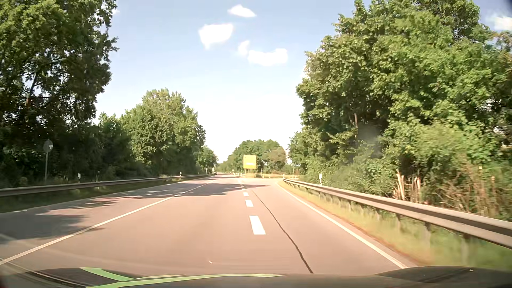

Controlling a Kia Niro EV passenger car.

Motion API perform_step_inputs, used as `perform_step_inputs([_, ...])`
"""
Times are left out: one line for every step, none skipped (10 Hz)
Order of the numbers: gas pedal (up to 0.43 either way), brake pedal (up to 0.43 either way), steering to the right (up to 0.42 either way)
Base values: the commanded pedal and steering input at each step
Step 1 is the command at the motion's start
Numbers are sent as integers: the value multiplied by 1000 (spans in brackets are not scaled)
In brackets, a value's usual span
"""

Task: Follow the waypoints while adhering to traffic rules and regulations

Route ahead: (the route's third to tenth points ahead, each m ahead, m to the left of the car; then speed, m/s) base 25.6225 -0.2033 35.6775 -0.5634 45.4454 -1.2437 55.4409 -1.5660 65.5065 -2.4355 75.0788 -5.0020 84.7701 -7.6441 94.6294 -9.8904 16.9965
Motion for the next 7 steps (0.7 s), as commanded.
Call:
perform_step_inputs([0,110,4])
perform_step_inputs([0,110,5])
perform_step_inputs([0,110,4])
perform_step_inputs([0,110,4])
perform_step_inputs([0,110,4])
perform_step_inputs([0,116,5])
perform_step_inputs([0,122,6])
